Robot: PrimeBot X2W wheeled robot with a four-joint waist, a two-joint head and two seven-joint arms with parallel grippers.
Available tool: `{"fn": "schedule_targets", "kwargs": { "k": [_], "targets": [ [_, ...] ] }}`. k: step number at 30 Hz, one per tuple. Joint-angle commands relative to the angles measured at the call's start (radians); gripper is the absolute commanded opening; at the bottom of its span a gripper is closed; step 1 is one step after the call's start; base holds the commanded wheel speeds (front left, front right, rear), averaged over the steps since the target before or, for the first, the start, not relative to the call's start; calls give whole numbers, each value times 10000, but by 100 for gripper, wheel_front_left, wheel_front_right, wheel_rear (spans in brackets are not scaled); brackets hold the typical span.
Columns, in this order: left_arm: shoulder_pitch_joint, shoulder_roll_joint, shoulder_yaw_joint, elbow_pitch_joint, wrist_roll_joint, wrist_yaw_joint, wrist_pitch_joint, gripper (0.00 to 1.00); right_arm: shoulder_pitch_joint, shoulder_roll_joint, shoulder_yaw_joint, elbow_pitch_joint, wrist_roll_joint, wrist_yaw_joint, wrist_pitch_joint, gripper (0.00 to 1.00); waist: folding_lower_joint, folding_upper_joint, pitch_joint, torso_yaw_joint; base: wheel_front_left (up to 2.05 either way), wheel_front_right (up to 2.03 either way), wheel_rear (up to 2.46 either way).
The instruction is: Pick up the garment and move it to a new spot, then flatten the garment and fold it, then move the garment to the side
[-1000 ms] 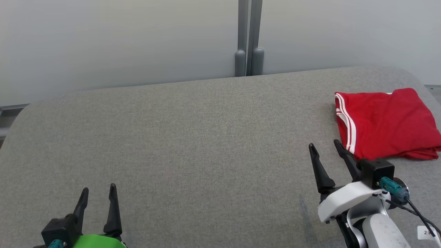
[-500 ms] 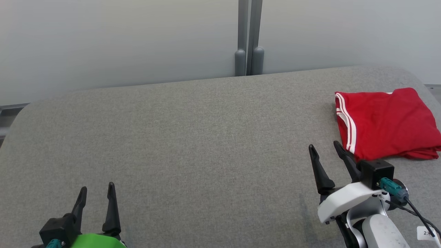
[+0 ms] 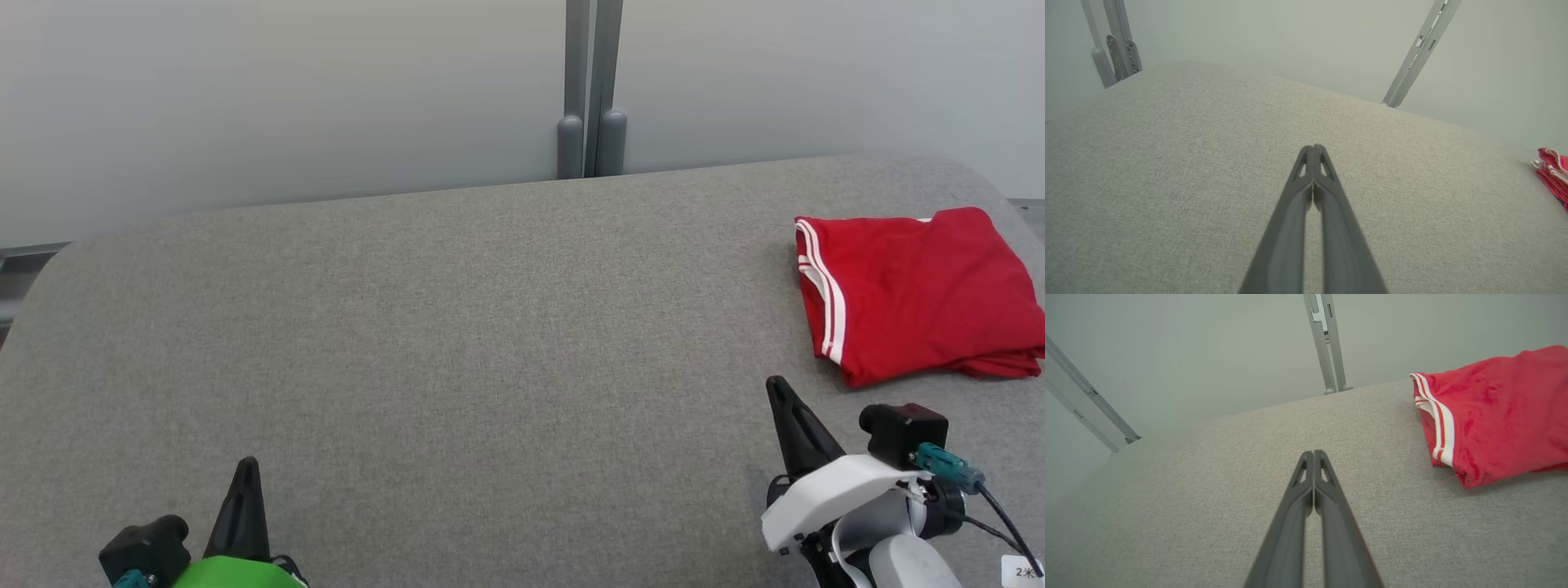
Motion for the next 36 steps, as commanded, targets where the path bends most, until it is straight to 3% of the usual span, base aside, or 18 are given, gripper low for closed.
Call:
{"fn": "schedule_targets", "kwargs": {
  "k": [1,36],
  "targets": [
    [-158,-22,223,-130,-425,-143,80,0,-229,-26,-125,-128,548,-1,95,0,0,0,5,5,0,0,0],
    [-659,-980,1584,93,-4278,-1360,1140,0,-381,-59,-1007,42,5774,-4,1120,0,0,0,92,81,0,0,0]
  ]
}}
